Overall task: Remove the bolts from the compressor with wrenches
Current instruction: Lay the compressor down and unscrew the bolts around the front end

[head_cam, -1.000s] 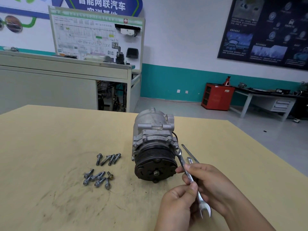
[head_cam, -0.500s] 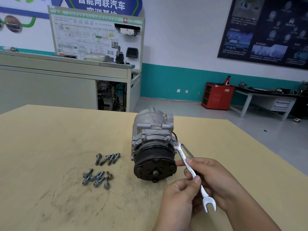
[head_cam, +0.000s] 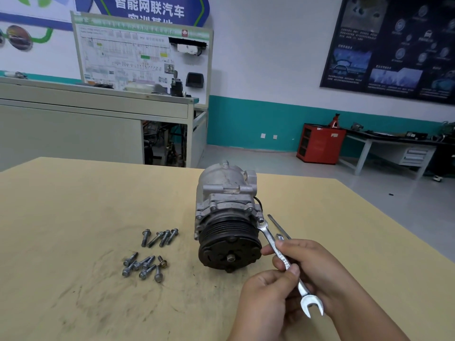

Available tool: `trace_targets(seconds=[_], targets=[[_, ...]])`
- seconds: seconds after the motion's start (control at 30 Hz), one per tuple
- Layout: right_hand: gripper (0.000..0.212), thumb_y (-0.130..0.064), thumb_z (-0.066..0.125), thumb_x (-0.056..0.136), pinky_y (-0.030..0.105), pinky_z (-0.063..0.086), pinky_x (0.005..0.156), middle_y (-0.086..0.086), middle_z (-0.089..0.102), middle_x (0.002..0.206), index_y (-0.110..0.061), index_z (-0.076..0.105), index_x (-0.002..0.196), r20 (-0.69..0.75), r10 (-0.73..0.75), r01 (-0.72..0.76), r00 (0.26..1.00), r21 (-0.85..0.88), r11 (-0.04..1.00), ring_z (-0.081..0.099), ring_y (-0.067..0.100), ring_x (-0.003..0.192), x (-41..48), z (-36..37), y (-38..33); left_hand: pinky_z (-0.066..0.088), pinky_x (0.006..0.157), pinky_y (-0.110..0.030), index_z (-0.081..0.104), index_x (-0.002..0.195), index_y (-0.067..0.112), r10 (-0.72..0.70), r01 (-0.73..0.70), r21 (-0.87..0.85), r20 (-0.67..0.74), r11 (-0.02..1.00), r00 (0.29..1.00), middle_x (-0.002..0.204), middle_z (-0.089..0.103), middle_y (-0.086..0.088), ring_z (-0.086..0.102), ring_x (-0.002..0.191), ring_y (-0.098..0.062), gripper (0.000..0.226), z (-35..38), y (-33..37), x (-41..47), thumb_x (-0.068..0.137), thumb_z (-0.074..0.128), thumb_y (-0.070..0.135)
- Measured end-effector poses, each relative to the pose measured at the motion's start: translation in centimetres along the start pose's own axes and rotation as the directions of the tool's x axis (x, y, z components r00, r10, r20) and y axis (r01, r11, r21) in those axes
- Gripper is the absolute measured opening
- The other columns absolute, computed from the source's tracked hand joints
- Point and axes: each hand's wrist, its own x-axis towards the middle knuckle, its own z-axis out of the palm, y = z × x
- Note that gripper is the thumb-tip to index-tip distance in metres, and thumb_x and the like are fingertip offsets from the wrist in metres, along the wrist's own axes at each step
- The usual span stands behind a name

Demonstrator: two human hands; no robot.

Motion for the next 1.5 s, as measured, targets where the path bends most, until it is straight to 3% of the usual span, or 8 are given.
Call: trace_targets(seconds=[0.47,0.6,0.67,0.73,0.93,1.1,1.3,1.5], targets=[[0.033,-0.02,0.05,0.092,0.022,0.033,0.043,0.002,0.048,0.051,-0.002,0.07,0.074,0.095,0.169,-0.171,0.981,0.008,0.985,0.04,0.015,0.041,0.3,-0.8,-1.8,0.048,0.061,-0.025,0.065,0.071,0.009,-0.038,0.038,0.019,-0.006,0.999,0.999,0.069,0.07,-0.009,0.064,0.055,-0.016,0.02,1.0,0.5,0.1,0.089,0.062,0.02],[0.023,-0.025,0.061,0.071,0.026,0.024,0.051,0.001,0.05,0.05,-0.004,0.068,0.062,0.122,0.207,-0.218,0.971,0.081,0.973,0.029,0.014,0.05,0.7,-0.7,-1.8,0.05,0.048,-0.02,0.069,0.057,0.009,-0.057,0.06,-0.075,0.039,0.995,0.998,0.062,0.068,-0.009,0.062,0.046,-0.015,0.036,1.2,0.9,-0.3,0.091,0.057,0.015],[0.021,-0.023,0.062,0.066,0.019,0.028,0.037,0.002,0.05,0.048,-0.003,0.064,0.061,0.133,0.209,-0.229,0.969,0.157,0.961,0.031,0.009,0.037,0.8,-0.5,-1.7,0.051,0.044,-0.021,0.067,0.055,0.007,-0.067,0.072,-0.116,0.046,0.991,0.997,0.057,0.065,-0.011,0.06,0.041,-0.017,0.04,1.3,1.1,-0.3,0.092,0.053,0.012],[0.02,-0.022,0.061,0.067,0.012,0.024,0.025,0.002,0.049,0.046,-0.002,0.059,0.063,0.123,0.197,-0.218,0.973,0.191,0.957,0.028,0.005,0.023,0.7,-0.2,-1.7,0.049,0.041,-0.02,0.064,0.058,0.005,-0.064,0.069,-0.126,0.047,0.99,0.997,0.053,0.062,-0.011,0.058,0.038,-0.018,0.038,1.2,1.2,-0.4,0.093,0.051,0.012],[0.034,-0.032,0.061,0.084,0.005,0.017,0.032,-0.001,0.024,0.04,-0.014,0.053,0.057,0.029,0.194,-0.195,0.981,0.016,0.981,0.014,0.007,0.021,0.1,0.4,-1.1,0.046,0.044,-0.017,0.067,0.07,0.004,-0.043,0.044,-0.038,0.018,0.998,0.999,0.055,0.066,-0.012,0.059,0.04,-0.017,0.038,0.4,1.0,-0.3,0.097,0.045,0.019],[0.033,-0.014,0.061,0.088,0.007,0.018,0.029,-0.001,0.028,0.038,-0.009,0.045,0.06,-0.026,0.05,-0.049,0.998,0.046,0.998,0.018,0.006,0.025,0.1,1.3,-0.8,0.046,0.042,-0.019,0.07,0.048,0.004,-0.01,0.004,-0.125,-0.047,0.992,0.999,0.051,0.061,-0.015,0.055,0.037,-0.018,0.048,-0.2,0.8,-0.3,0.092,0.055,0.016],[0.029,-0.009,0.067,0.082,0.019,0.025,0.037,0.0,0.036,0.043,-0.003,0.046,0.062,-0.152,-0.211,0.175,0.966,-0.225,0.959,0.028,0.011,0.034,0.5,2.0,-0.4,0.042,0.036,-0.019,0.065,0.044,-0.004,-0.015,0.0,-0.156,-0.094,0.988,0.995,0.044,0.053,-0.017,0.049,0.032,-0.02,0.051,-0.8,0.8,-0.1,0.091,0.054,0.012],[0.032,-0.019,0.052,0.094,0.023,0.035,0.043,0.009,0.054,0.051,-0.002,0.06,0.068,-0.082,-0.174,0.15,0.981,-0.239,0.959,0.04,0.015,0.036,0.1,1.8,-0.3,0.037,0.03,-0.013,0.058,0.048,-0.004,-0.114,0.086,-0.164,-0.168,0.983,0.979,0.035,0.047,-0.01,0.041,0.023,-0.016,0.054,-0.6,1.1,0.4,0.097,0.049,0.016]])
